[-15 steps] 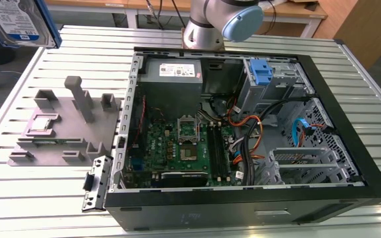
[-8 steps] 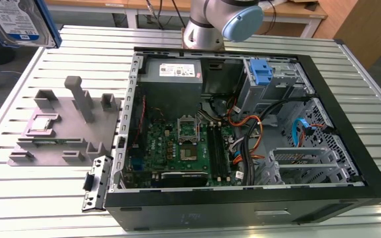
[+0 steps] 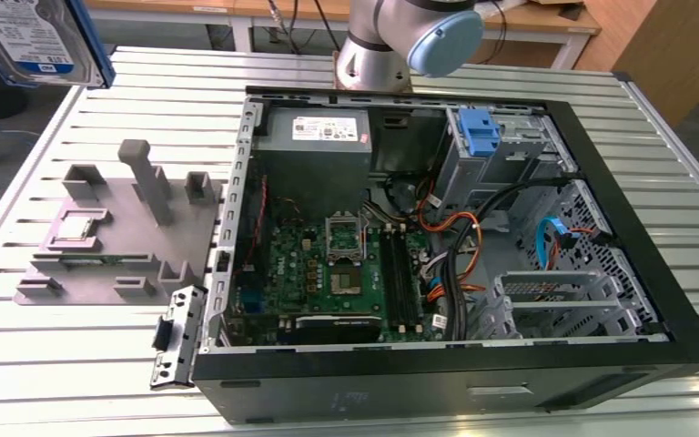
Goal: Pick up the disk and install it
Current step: 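Pick up the disk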
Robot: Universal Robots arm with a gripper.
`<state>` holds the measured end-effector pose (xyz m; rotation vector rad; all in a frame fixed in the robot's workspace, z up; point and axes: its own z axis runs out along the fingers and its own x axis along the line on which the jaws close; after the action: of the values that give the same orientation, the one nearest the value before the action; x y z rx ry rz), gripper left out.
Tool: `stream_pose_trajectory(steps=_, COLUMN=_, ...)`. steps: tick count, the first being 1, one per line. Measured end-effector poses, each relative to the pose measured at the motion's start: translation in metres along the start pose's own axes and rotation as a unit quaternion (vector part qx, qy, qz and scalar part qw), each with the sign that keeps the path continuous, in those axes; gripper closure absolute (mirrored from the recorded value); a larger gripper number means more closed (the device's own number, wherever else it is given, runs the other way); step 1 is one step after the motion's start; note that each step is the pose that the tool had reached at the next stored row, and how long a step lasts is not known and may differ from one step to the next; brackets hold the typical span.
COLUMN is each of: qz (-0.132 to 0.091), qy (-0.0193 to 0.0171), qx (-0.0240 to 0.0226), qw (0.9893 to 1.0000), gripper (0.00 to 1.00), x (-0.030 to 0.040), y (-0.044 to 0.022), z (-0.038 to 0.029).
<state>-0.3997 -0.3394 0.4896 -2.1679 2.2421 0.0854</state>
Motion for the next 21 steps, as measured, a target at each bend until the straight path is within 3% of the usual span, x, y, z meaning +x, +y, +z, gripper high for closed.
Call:
stream_pose_trajectory(steps=5, qz=0.000, qy=0.0000, qx=0.0001, qw=1.0000, gripper=0.65, x=-0.0004, y=-0.0108, z=-0.0001)
stream_pose_trajectory(steps=16, qz=0.000, qy=-0.0002, qx=-0.0002, qw=1.0000, gripper=0.65, x=-0.0006, y=-0.0115, z=-0.0035)
stream_pose_trajectory(steps=21, qz=0.000, qy=-0.0004, qx=-0.0003, qw=1.0000, gripper=0.65, x=-0.0008, y=-0.0181, z=-0.0038)
